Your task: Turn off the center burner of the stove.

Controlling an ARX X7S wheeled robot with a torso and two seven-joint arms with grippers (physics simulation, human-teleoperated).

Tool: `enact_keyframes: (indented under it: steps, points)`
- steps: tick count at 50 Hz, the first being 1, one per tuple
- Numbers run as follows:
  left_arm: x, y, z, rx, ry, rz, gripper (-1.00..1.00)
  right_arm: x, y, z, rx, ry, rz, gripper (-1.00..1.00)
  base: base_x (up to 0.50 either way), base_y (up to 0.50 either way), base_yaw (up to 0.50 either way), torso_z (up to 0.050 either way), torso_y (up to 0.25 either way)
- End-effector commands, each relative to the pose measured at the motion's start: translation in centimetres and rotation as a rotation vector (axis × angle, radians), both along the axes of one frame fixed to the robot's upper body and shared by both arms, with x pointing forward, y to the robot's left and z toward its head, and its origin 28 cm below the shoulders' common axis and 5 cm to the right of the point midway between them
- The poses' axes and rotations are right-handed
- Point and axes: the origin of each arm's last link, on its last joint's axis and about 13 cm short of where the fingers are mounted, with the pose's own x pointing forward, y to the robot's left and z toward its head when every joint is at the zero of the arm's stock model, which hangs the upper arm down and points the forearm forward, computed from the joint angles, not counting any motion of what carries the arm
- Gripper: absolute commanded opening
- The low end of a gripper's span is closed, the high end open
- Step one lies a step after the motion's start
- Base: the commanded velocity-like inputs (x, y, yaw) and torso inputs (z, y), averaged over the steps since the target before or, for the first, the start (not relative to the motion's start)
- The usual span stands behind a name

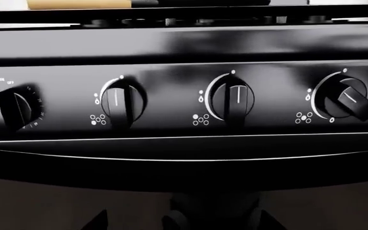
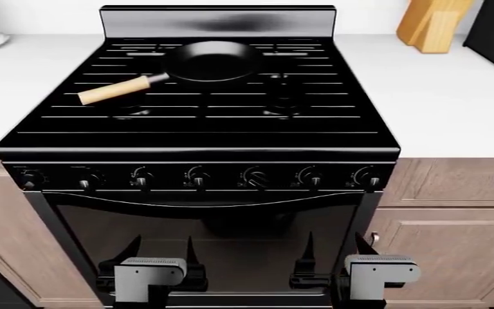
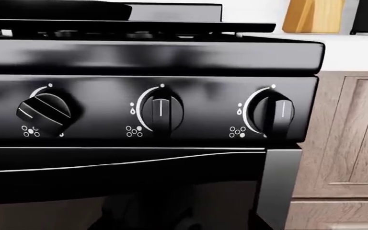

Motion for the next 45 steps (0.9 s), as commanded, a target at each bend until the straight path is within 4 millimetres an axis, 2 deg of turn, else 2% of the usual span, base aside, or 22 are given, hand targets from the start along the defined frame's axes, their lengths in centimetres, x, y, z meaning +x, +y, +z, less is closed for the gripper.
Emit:
enact_keyframes:
  steps: [1, 45]
  points:
    - [-0.01, -0.01, -0.01, 0.002, 0.001, -0.001, 1.00, -0.01, -0.03, -0.02, -0.002, 0.002, -0.002, 1.00, 0.00, 0.12, 0.00, 0.000, 0.000]
    - [-0.08, 0.00, 0.00, 0.000, 0.000, -0.002, 1.00, 0.04, -0.05, 0.05, 0.001, -0.004, -0.009, 1.00, 0.00, 0.12, 0.00, 0.000, 0.000]
